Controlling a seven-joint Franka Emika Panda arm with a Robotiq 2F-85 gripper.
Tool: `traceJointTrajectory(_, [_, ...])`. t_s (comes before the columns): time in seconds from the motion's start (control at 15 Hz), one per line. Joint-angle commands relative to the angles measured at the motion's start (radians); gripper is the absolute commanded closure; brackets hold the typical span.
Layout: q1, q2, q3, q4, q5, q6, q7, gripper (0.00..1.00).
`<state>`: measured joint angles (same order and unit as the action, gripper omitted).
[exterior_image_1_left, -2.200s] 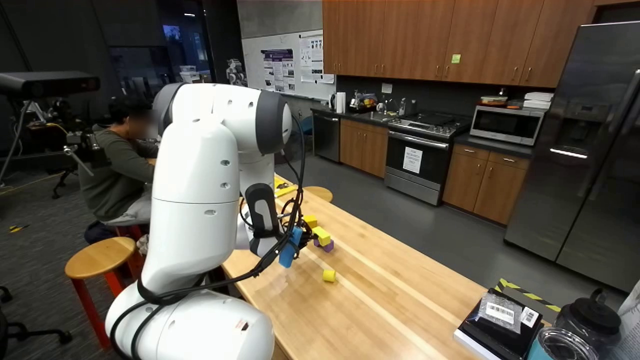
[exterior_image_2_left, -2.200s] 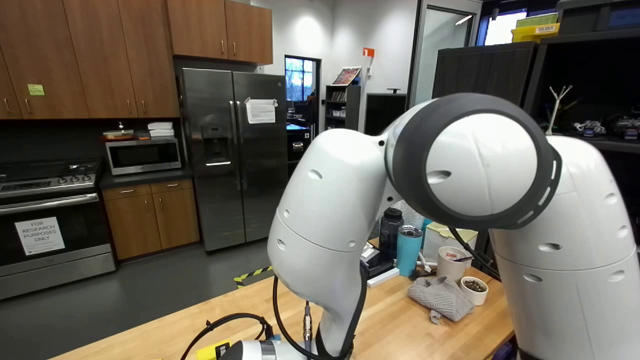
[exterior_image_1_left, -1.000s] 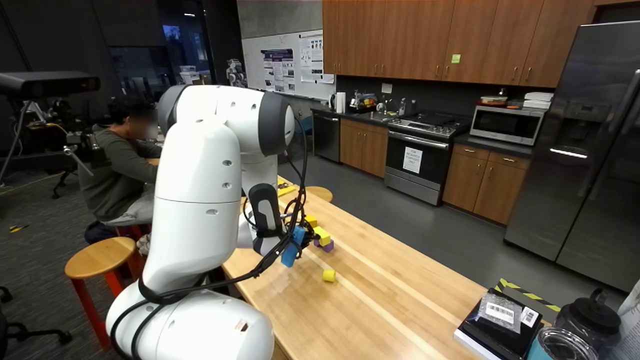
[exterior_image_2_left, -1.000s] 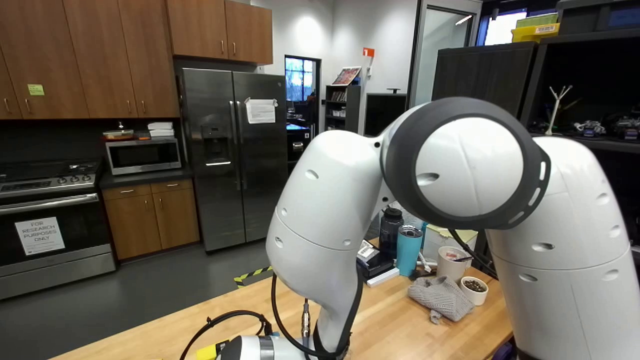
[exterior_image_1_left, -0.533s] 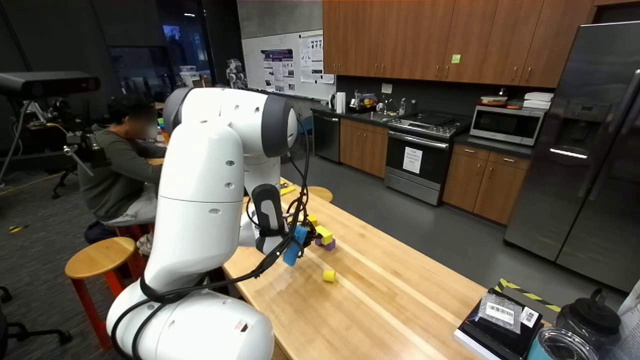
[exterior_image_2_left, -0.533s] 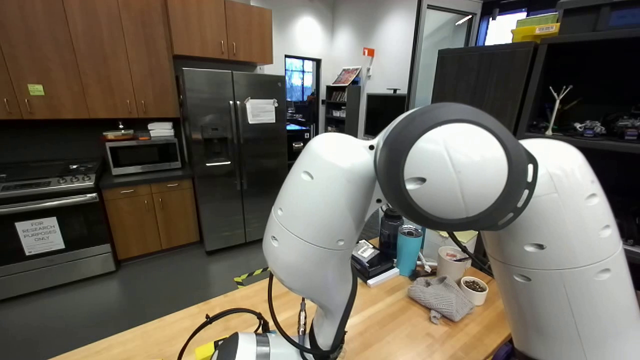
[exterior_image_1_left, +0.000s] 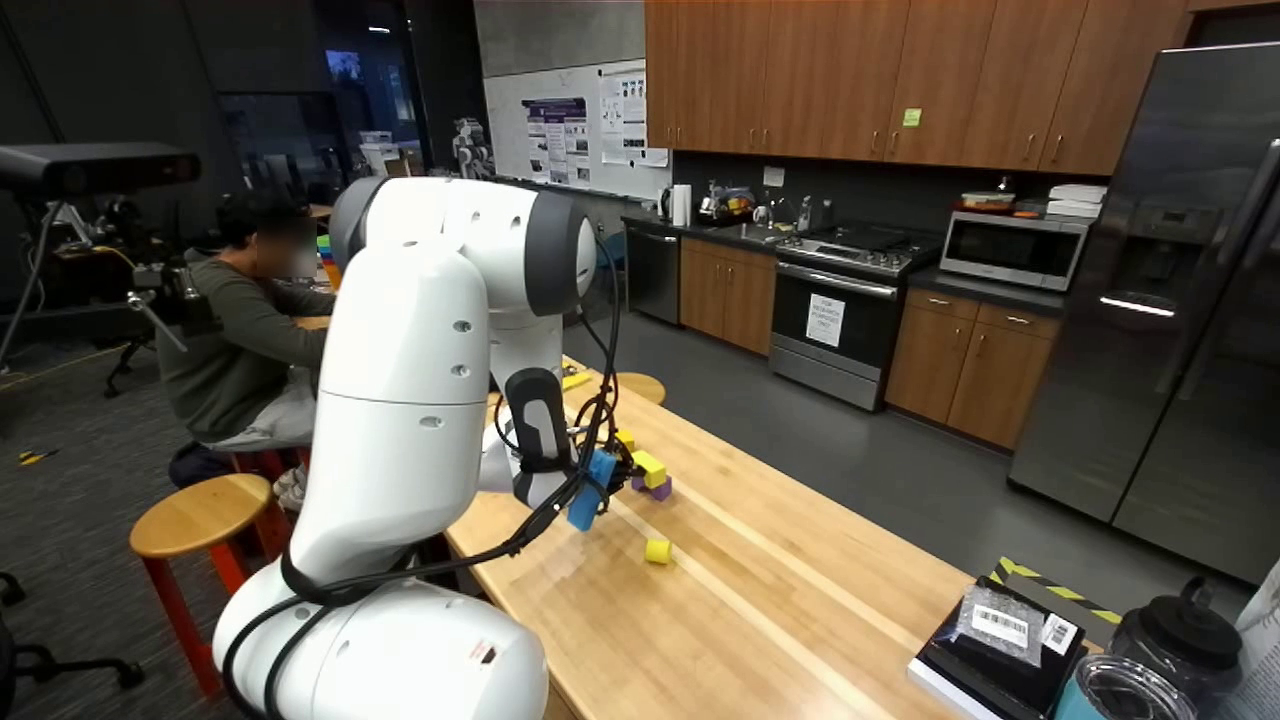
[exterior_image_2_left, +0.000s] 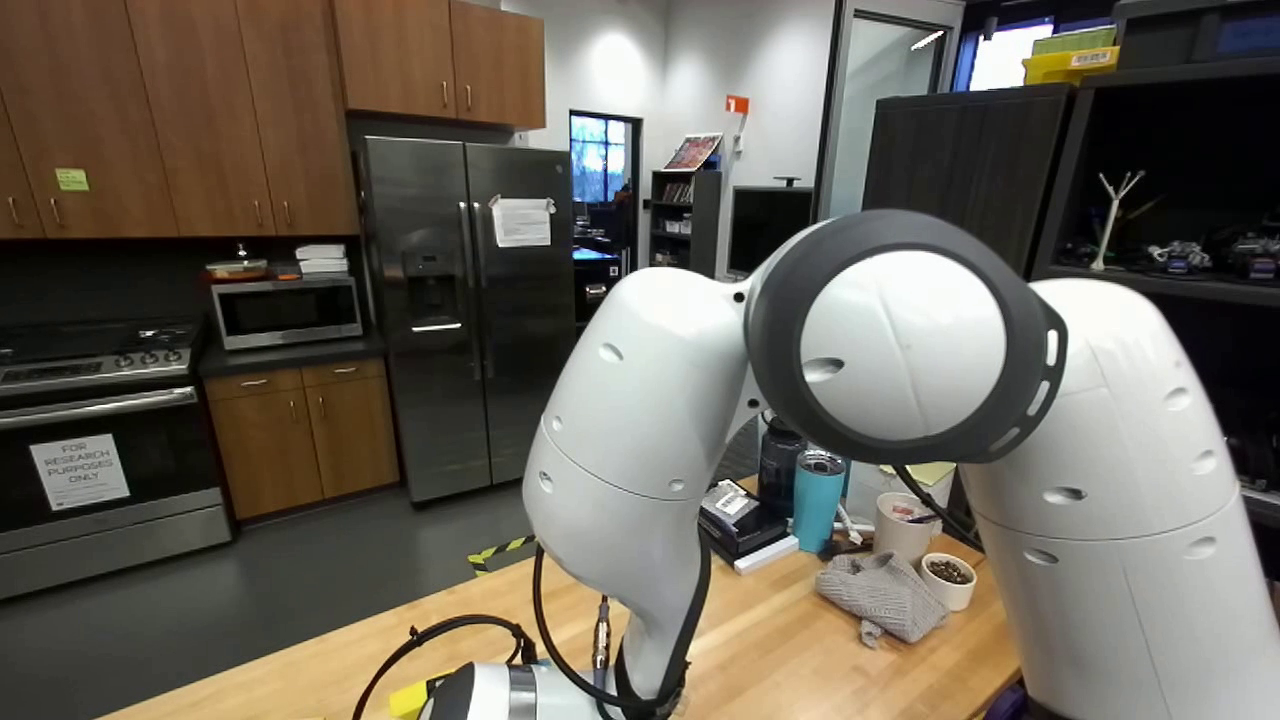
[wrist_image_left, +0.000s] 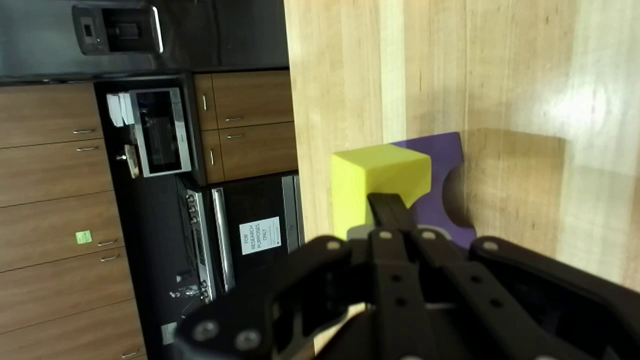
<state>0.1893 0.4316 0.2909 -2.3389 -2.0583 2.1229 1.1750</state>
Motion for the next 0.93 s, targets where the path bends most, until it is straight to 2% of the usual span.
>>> traceJointTrajectory(0.0, [-0.015,0.000,-0.006,0.009,-0.027,0.023,-0.008,1.00])
traceJointTrajectory(0.87, [-0.016,0.010,-0.010,0.021,-0.026,0.020,-0.011,1.00])
